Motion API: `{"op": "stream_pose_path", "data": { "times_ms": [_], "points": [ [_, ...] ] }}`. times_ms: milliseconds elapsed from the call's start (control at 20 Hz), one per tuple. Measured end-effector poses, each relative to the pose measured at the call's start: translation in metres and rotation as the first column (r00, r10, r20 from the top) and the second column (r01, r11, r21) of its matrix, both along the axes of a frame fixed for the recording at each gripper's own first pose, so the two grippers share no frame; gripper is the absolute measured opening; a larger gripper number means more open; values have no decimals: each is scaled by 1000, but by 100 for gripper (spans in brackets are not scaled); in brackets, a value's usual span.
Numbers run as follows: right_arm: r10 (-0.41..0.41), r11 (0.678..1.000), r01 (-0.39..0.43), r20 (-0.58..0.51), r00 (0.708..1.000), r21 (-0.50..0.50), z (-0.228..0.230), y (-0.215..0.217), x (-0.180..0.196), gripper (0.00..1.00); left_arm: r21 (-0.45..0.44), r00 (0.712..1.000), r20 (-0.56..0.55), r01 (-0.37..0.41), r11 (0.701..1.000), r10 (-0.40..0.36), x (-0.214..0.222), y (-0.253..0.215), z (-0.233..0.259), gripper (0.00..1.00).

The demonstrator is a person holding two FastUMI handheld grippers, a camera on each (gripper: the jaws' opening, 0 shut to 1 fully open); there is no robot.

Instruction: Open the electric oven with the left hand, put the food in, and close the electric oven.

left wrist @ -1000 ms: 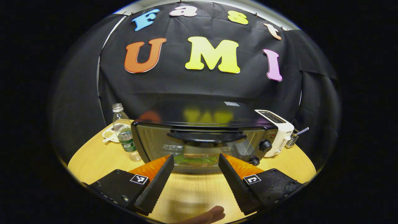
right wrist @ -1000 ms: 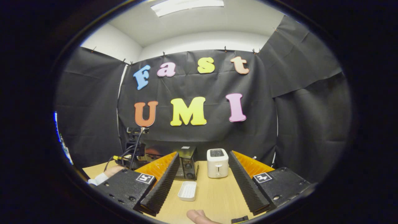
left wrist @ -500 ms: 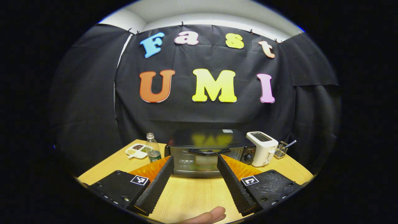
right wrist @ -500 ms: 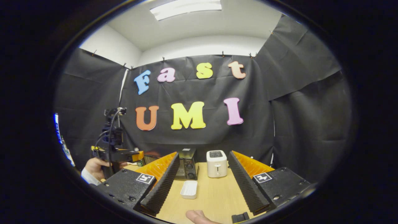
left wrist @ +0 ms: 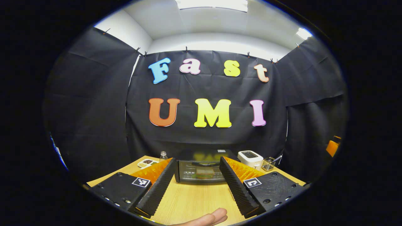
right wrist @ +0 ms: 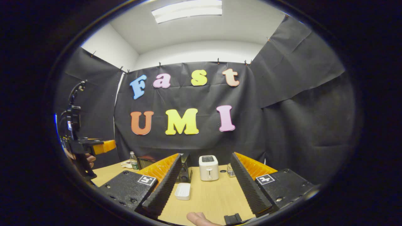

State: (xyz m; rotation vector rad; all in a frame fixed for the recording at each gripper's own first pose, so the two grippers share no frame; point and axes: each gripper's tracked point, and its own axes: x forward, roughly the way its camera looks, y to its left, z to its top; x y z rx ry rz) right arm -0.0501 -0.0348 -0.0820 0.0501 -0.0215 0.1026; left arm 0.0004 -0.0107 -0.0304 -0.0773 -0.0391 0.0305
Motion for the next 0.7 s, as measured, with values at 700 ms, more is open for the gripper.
{"op": "stream_pose_path", "data": {
  "times_ms": [700],
  "points": [
    [21, 1000, -20, -30, 999, 17, -3, 4, -5, 100, -14, 999, -51, -5, 1000, 5, -77, 6, -33, 92]
  ]
}}
